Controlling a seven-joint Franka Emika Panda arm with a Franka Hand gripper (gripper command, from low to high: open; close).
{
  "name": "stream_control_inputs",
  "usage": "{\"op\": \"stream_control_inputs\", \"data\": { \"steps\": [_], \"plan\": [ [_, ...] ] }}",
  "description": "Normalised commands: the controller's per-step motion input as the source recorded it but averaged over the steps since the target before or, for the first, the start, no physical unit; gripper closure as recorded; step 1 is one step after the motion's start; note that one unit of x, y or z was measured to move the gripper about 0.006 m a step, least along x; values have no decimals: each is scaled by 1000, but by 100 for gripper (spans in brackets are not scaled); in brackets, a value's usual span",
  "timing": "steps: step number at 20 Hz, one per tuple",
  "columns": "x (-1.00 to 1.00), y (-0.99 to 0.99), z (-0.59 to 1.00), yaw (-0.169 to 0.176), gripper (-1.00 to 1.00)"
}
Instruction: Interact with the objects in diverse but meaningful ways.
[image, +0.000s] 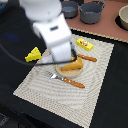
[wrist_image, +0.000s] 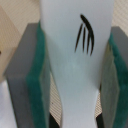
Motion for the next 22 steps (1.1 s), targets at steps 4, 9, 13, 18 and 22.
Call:
{"op": "stream_control_inputs", "data": {
  "steps": [4,9,13,18,22],
  "plan": [
    [187,880,698,54,100],
    [51,865,369,49,100],
    [-276,779,12,65,100],
    [-495,757,-75,62,100],
    [-691,739,-132,47,100]
  ]
}}
